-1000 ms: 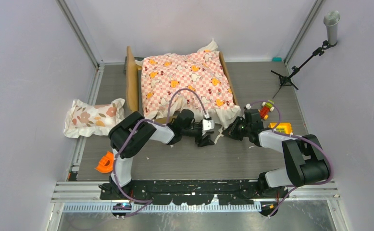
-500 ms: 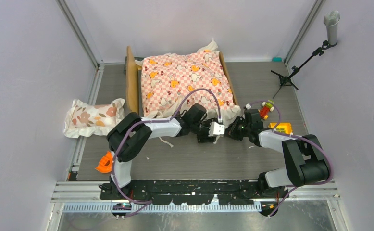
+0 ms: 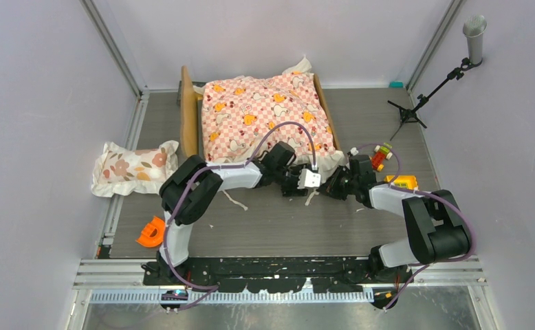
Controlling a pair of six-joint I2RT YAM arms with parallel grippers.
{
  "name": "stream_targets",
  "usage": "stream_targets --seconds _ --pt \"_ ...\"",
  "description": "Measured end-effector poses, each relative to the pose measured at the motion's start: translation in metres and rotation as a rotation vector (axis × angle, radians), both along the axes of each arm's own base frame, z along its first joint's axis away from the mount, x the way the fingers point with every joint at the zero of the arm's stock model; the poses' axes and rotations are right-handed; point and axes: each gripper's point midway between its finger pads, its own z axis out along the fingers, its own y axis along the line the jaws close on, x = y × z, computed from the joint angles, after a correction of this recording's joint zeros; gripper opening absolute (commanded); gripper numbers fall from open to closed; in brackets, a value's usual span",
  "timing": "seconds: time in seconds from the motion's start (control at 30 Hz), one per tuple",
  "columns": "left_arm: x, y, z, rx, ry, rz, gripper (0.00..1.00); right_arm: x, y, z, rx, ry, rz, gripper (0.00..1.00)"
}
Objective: Set up the pet bed
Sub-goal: Tie the ropes to the bed frame.
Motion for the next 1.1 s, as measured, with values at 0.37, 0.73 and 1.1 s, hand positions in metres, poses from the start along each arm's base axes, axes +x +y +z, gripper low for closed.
stream_targets --seconds 0.37,0.73,1.1 --pt "0.011 -0.022 0.001 -0.012 -0.016 -0.012 0.55 0.000 0.000 0.000 0.001 0.000 0.001 0.02" --pt "0.008 -0.032 0.000 -0.010 -0.015 -0.053 0.47 0.000 0.000 0.000 0.002 0.001 0.002 0.02" --pt "0.003 -0.040 -0.001 0.004 -0.024 -0.100 0.33 0.000 0.000 0.000 0.002 0.000 0.002 0.02"
